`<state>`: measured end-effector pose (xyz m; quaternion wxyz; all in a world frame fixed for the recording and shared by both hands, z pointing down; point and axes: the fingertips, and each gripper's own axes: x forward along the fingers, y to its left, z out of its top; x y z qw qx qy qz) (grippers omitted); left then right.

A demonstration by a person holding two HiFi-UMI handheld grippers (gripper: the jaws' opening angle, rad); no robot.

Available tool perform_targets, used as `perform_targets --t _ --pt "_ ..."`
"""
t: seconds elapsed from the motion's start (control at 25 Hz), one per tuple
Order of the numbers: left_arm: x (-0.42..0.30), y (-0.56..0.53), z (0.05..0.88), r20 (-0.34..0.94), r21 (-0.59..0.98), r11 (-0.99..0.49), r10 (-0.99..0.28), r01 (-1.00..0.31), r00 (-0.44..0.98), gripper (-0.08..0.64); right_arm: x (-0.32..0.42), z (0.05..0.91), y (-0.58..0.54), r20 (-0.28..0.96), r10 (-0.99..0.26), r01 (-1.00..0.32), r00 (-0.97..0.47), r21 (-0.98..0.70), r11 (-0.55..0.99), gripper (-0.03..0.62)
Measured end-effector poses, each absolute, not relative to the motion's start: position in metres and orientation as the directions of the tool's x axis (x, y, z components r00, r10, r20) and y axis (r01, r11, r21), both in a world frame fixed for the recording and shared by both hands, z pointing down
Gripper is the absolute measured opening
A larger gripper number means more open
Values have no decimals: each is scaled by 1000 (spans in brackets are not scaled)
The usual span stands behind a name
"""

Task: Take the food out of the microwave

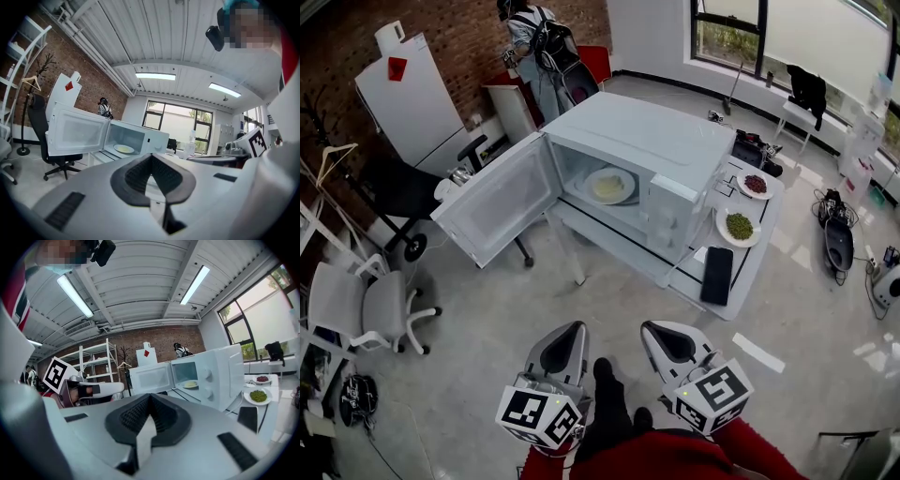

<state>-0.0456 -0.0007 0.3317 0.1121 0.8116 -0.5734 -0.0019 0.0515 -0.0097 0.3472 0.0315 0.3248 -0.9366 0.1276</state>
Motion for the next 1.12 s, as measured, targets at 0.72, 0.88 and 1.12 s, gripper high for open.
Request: perform_targets --t 0.72,0.88,1.12 --pt "-91 -116 350 178 228 -376 -891 -898 418 8 -10 352 -107 182 -637 -663 -749 -229 713 11" --pt "-104 -141 356 205 243 -379 -880 -893 429 8 -23 352 -131 203 -648 -679 -734 -231 697 11" --pt "-116 -174 367 241 281 -391 -855 -876 459 8 -36 356 -160 239 -669 -711 -703 -239 662 11"
